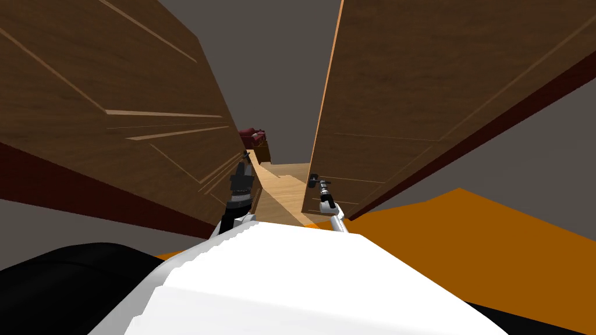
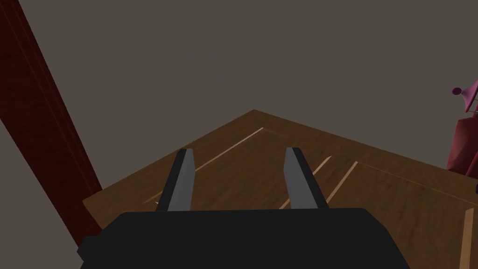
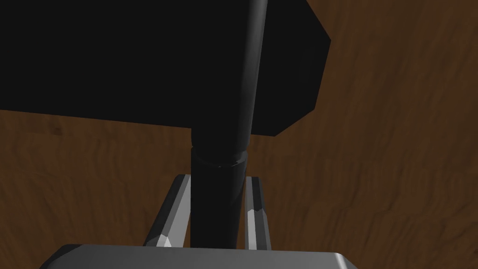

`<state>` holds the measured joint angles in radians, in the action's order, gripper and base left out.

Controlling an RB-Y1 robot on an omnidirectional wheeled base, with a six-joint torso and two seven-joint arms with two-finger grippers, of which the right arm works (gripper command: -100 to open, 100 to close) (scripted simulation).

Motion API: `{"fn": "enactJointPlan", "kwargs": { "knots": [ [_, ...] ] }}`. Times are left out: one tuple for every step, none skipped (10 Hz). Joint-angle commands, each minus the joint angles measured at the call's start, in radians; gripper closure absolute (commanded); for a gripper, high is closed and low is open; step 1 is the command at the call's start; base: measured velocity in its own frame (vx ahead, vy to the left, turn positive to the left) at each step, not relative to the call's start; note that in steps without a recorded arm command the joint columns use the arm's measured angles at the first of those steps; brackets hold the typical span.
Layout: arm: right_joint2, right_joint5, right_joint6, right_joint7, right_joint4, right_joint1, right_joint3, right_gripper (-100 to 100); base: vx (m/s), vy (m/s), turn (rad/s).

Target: Push the door open

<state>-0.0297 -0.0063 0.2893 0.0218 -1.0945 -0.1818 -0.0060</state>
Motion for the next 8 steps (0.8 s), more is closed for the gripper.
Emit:
{"fn": "enactJointPlan", "kwargs": {
  "knots": [
    [-0.028,-0.009,0.001,-0.004,-0.005,-0.001,-0.032,100,0.155,0.132,-0.092],
    [-0.029,-0.010,0.001,-0.003,-0.004,-0.001,-0.039,100,0.149,0.105,-0.079],
    [-0.031,-0.012,0.003,0.000,-0.002,-0.003,-0.055,100,0.156,0.130,-0.056],
    [-0.031,-0.015,0.005,0.003,0.000,-0.004,-0.071,100,0.177,0.139,-0.109],
    [-0.032,-0.016,0.006,0.004,0.001,-0.005,-0.079,100,0.153,0.103,-0.092],
    [-0.031,-0.019,0.007,0.006,0.004,-0.006,-0.095,100,0.146,0.111,-0.061],
    [-0.031,-0.020,0.008,0.008,0.005,-0.006,-0.102,100,0.135,0.123,-0.071],
    [-0.030,-0.022,0.010,0.010,0.007,-0.008,-0.118,100,0.138,0.109,-0.101]
  ]
}}
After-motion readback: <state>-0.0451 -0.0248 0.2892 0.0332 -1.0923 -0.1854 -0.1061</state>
